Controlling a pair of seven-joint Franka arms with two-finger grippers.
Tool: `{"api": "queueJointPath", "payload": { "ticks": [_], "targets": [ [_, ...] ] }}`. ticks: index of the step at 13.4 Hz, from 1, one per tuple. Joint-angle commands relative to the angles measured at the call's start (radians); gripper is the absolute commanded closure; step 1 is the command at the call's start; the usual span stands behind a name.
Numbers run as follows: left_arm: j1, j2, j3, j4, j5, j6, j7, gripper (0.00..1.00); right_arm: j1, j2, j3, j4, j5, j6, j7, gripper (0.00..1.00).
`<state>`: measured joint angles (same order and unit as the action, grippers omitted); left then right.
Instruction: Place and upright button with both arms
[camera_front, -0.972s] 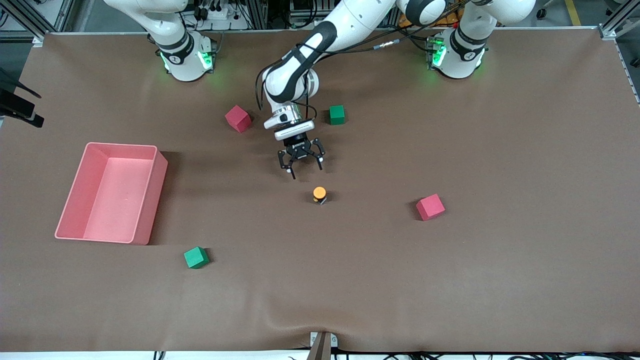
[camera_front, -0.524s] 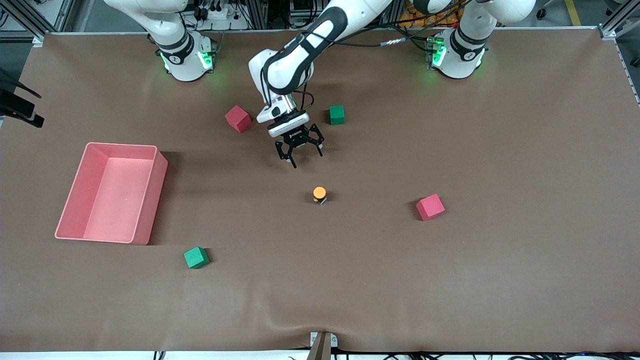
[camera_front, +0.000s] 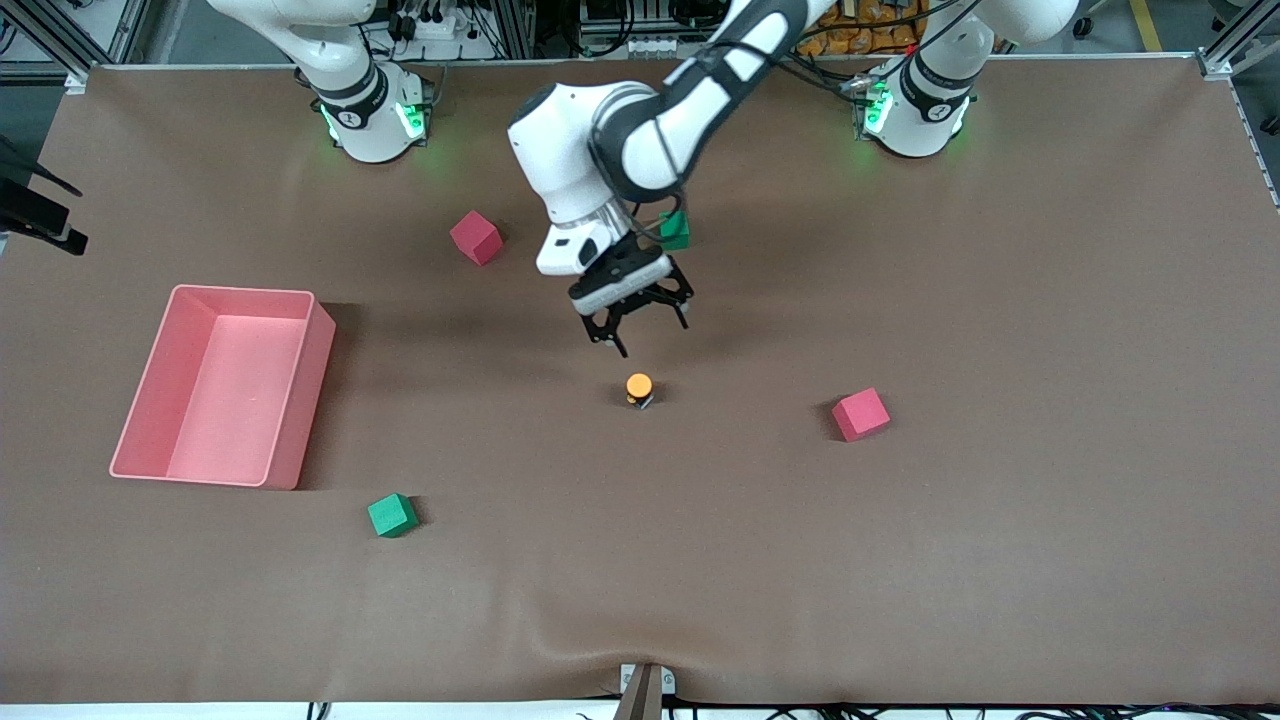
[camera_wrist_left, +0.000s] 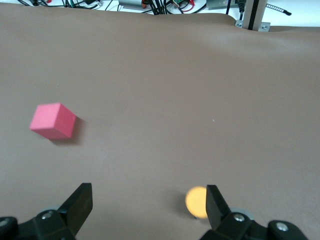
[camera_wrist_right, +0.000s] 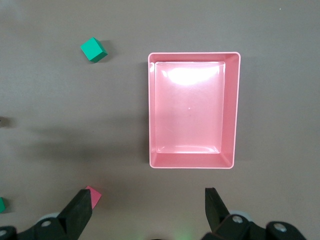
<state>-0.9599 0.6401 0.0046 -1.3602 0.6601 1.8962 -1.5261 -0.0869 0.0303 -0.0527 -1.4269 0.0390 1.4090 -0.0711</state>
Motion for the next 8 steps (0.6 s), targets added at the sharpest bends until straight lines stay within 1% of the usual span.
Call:
{"api": "queueJointPath", "payload": {
  "ticks": [1,5,6,8],
  "targets": [
    [0.097,-0.089,-0.014,-0.023,-0.086,-0.005,0.153,0.0,-0.013,-0.003,0.013,0.0,0.007,0.002,0.005,0.0],
    [0.232,-0.174,-0.015,-0.022,-0.209,-0.005,0.416,0.0,-0.008,-0.006,0.016,0.0,0.007,-0.004,0.008,0.0],
    [0.281,-0.19,-0.018,-0.025,-0.239,-0.005,0.487,0.0,-0.008,-0.006,0.016,0.0,0.007,-0.004,0.01,0.0],
    [0.395,-0.214,-0.053,-0.022,-0.313,-0.003,0.64,0.0,-0.008,-0.006,0.016,0.0,0.007,-0.004,0.01,0.0]
  ]
}}
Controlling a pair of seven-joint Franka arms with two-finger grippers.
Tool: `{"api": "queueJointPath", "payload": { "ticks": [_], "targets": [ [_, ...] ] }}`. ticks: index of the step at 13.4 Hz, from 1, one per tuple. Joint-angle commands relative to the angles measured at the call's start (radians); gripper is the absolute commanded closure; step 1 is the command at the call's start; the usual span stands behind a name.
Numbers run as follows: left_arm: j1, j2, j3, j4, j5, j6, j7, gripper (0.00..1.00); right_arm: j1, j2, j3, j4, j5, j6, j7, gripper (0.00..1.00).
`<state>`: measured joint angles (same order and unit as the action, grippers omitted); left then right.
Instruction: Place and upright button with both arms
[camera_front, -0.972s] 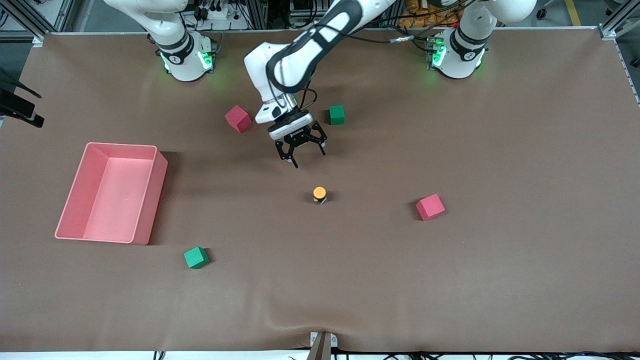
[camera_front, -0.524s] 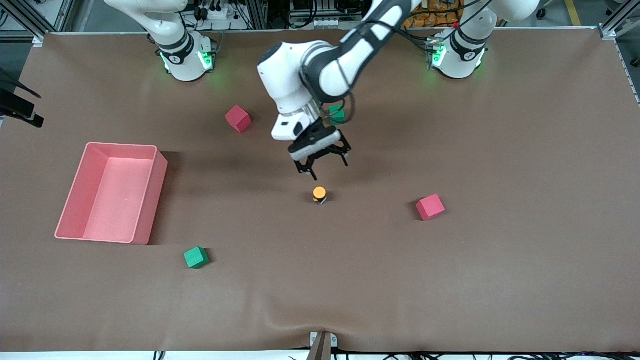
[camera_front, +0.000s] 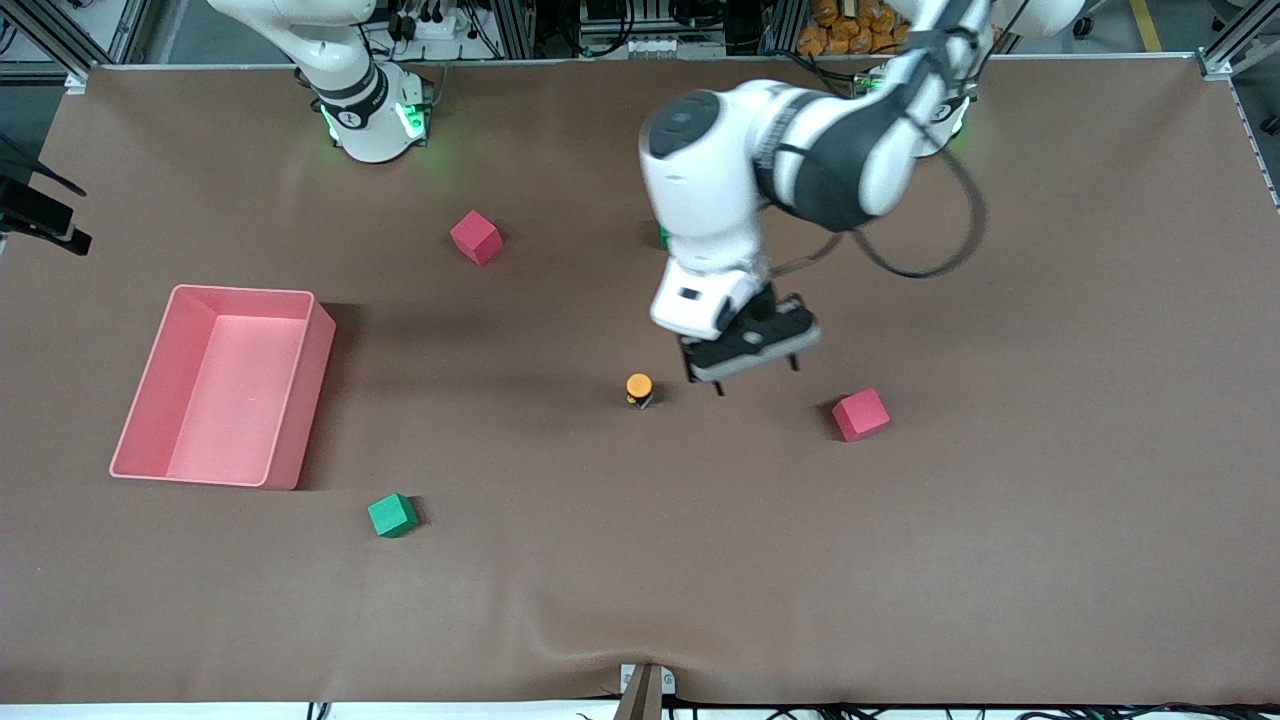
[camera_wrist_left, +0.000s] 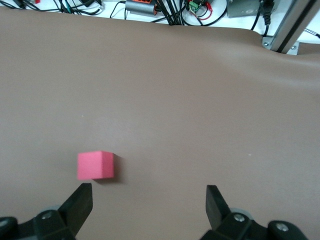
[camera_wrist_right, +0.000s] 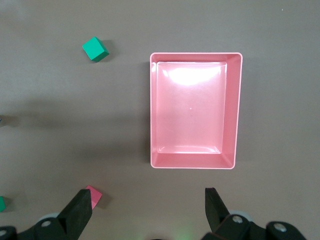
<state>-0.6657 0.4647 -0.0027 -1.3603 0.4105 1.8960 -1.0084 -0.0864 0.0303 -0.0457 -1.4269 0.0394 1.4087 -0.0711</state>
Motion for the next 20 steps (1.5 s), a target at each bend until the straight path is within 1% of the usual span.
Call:
{"api": "queueJointPath", "payload": {
  "ticks": [1,3,4,6,7,9,10,11,12,14,16,17,19,20],
  "targets": [
    [0.18,-0.052,-0.083,-0.022,-0.091,0.0,0.179,0.0,-0.012,-0.006,0.009,0.0,0.007,-0.004,0.008,0.0],
    [0.353,-0.069,-0.208,-0.022,-0.101,0.002,0.269,0.0,-0.012,-0.006,0.009,0.0,0.007,-0.005,0.01,0.0],
    [0.417,-0.08,-0.253,-0.022,-0.107,0.002,0.304,0.0,-0.012,-0.006,0.009,0.0,0.007,-0.004,0.01,0.0],
    [0.516,-0.109,-0.273,-0.023,-0.166,0.0,0.416,0.0,-0.012,-0.007,0.009,0.0,0.007,-0.005,0.01,0.0],
    [0.556,-0.127,-0.272,-0.026,-0.232,-0.011,0.503,0.0,-0.012,-0.007,0.009,0.0,0.007,-0.005,0.01,0.0],
    [0.607,-0.176,-0.264,-0.029,-0.266,-0.066,0.682,0.0,-0.012,-0.007,0.009,0.002,0.007,-0.005,0.01,0.0],
    [0.651,-0.196,-0.261,-0.029,-0.288,-0.099,0.714,0.0,-0.009,-0.01,0.009,0.002,0.007,-0.008,0.01,0.0],
    [0.672,-0.217,-0.26,-0.029,-0.324,-0.139,0.724,0.0,-0.009,-0.013,0.009,0.003,0.007,-0.01,0.01,0.0],
    [0.672,-0.239,-0.234,-0.029,-0.349,-0.175,0.758,0.0,-0.009,-0.013,0.01,0.009,0.005,-0.008,0.01,0.0],
    [0.658,-0.291,-0.14,-0.031,-0.404,-0.251,0.864,0.0,0.005,-0.015,0.013,0.009,-0.007,-0.01,0.01,0.0],
    [0.602,-0.329,-0.007,-0.036,-0.49,-0.346,0.915,0.0,0.008,-0.015,0.01,0.009,-0.012,-0.008,0.01,0.0],
    [0.578,-0.34,0.045,-0.031,-0.499,-0.377,0.919,0.0,0.007,-0.015,0.01,0.008,-0.013,-0.01,0.01,0.0],
    [0.578,-0.377,0.075,-0.037,-0.487,-0.428,1.017,0.0,-0.001,-0.012,0.009,0.003,-0.013,-0.011,0.01,0.0],
    [0.581,-0.395,0.11,-0.04,-0.484,-0.452,1.097,0.0,0.0,-0.012,0.009,0.003,-0.013,-0.013,0.011,0.0]
  ]
}}
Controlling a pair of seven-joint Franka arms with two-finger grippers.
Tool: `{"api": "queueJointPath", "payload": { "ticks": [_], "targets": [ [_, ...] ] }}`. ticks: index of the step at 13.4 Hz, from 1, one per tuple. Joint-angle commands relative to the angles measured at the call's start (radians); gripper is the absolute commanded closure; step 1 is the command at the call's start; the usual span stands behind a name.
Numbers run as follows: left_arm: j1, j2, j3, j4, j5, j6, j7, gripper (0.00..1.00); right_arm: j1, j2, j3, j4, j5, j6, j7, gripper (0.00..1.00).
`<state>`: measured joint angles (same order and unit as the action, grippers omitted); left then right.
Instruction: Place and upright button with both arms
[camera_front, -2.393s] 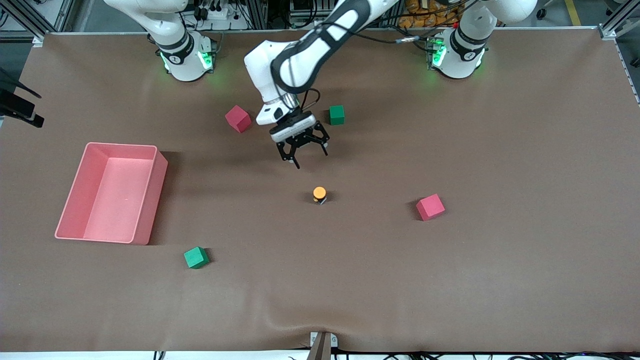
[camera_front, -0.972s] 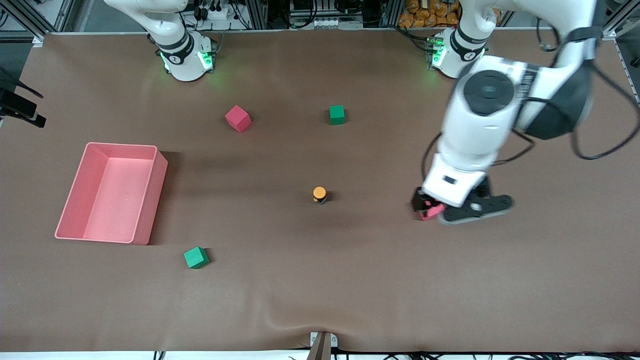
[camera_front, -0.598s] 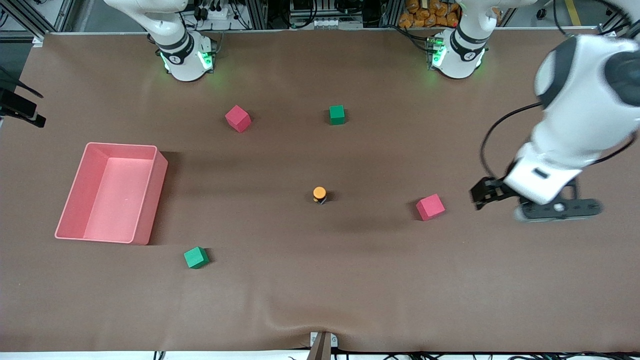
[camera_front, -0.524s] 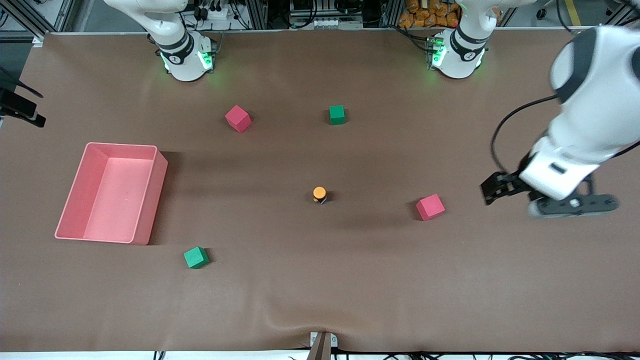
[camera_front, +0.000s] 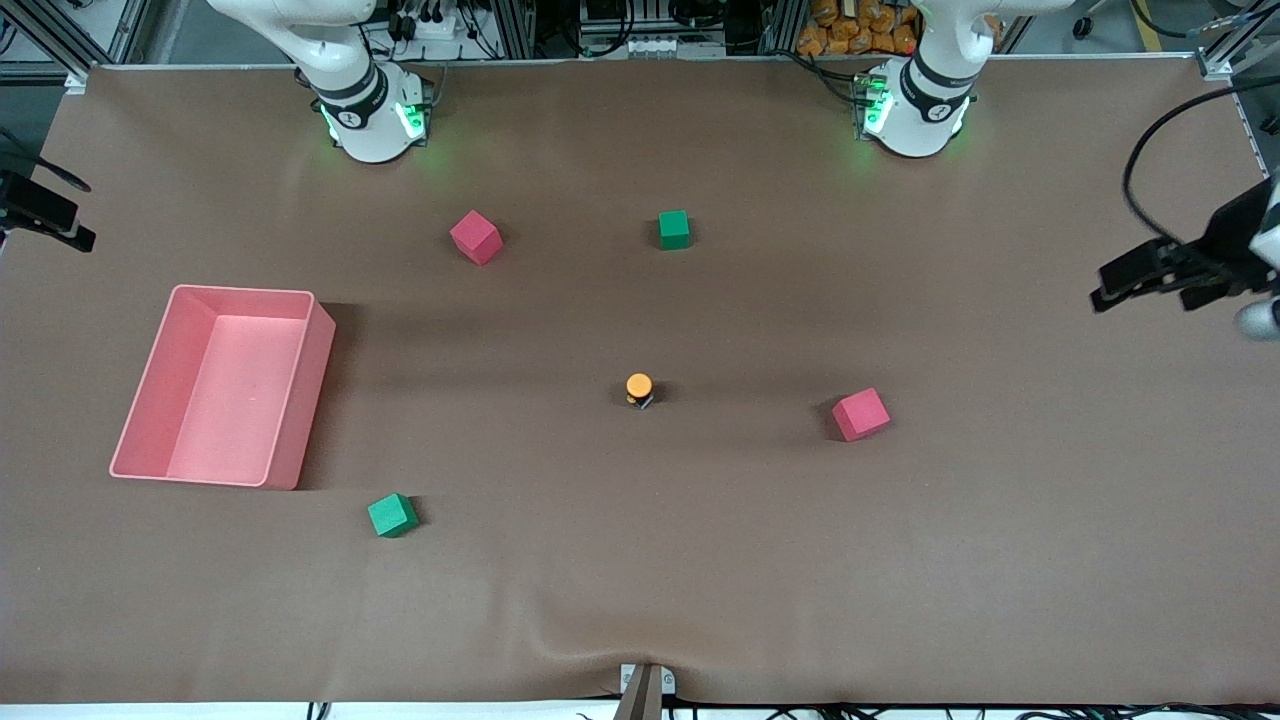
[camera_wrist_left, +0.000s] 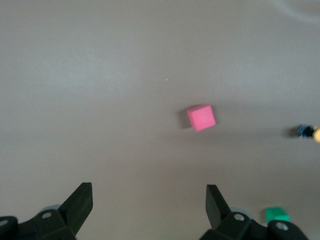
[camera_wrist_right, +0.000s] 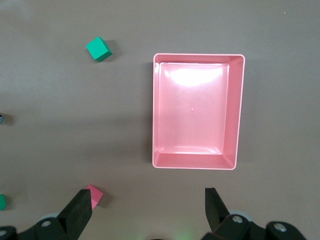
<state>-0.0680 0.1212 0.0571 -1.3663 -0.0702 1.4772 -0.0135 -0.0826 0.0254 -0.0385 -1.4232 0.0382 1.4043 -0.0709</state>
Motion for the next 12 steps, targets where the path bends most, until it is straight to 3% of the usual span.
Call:
{"api": "queueJointPath", "payload": {
  "ticks": [1,5,12],
  "targets": [
    [-0.016,-0.075,0.075,-0.057,-0.005,-0.063,0.137,0.0,-0.003,-0.007,0.002,0.0,-0.012,-0.011,0.01,0.0],
    [-0.012,-0.153,0.081,-0.086,0.064,-0.11,0.178,0.0,0.004,-0.009,0.002,0.006,-0.093,-0.018,0.011,0.0],
    [0.007,-0.153,0.069,-0.119,0.121,-0.109,0.172,0.0,-0.029,-0.007,-0.003,0.006,-0.043,-0.002,0.013,0.0]
  ]
}}
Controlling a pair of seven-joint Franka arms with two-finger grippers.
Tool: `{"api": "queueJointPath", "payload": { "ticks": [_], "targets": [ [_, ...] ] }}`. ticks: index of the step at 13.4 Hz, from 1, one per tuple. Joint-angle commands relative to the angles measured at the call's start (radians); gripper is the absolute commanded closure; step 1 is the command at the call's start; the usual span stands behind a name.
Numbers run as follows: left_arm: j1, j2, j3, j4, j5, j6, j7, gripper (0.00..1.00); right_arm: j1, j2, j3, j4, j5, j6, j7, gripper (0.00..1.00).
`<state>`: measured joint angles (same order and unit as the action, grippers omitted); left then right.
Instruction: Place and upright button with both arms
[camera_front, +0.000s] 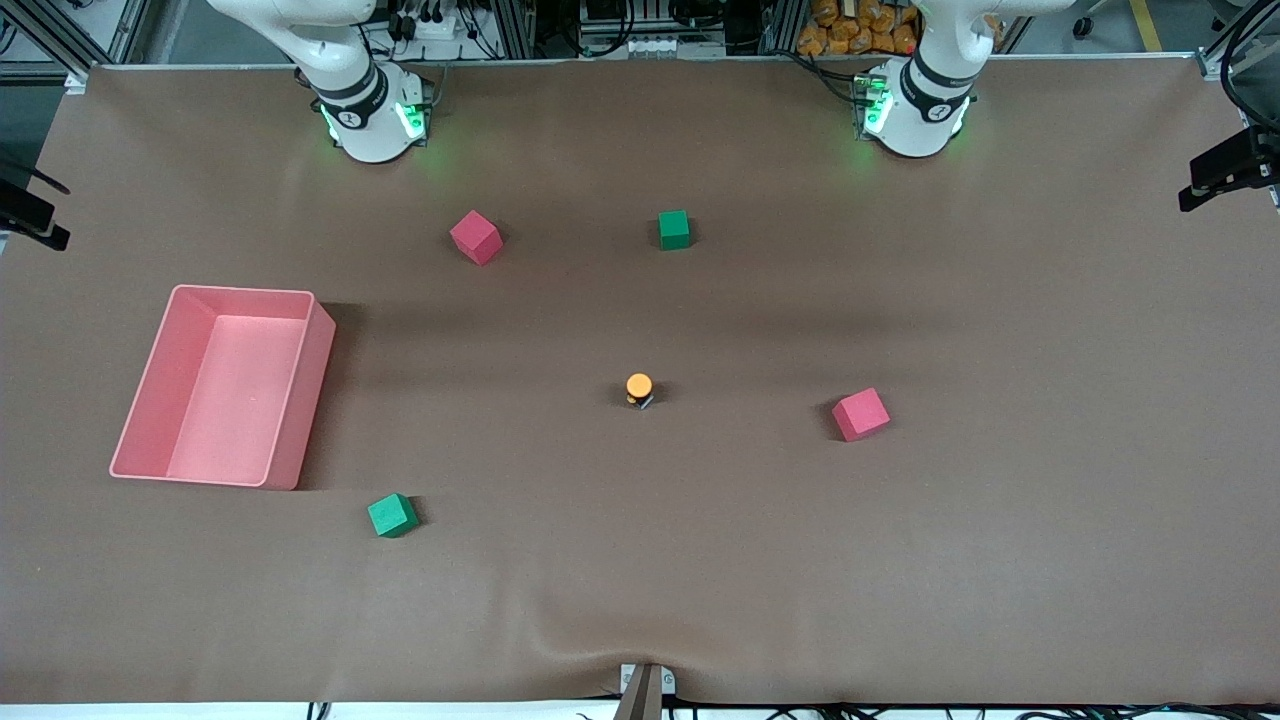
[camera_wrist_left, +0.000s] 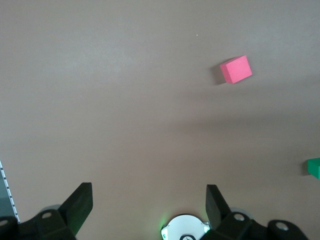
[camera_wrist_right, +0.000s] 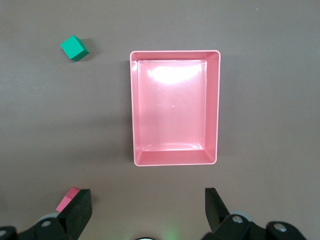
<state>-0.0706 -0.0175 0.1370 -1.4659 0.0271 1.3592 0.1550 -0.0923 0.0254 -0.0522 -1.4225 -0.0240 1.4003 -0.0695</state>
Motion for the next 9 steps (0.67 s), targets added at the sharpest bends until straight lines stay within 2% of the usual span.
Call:
{"api": "queueJointPath", "payload": {
  "ticks": [1,4,9],
  "targets": [
    [0.009,-0.009,-0.023,-0.019,0.024,0.023,-0.021,0.0,-0.021,-0.008,0.009,0.005,0.05,0.005,0.011,0.0],
    [0.009,-0.016,-0.052,-0.05,0.024,0.056,-0.077,0.0,-0.024,-0.007,0.011,-0.001,0.062,0.005,0.01,0.0],
    [0.012,-0.013,-0.053,-0.063,0.02,0.095,-0.08,0.0,-0.024,-0.007,0.012,0.002,0.068,0.011,0.008,0.0]
  ]
}}
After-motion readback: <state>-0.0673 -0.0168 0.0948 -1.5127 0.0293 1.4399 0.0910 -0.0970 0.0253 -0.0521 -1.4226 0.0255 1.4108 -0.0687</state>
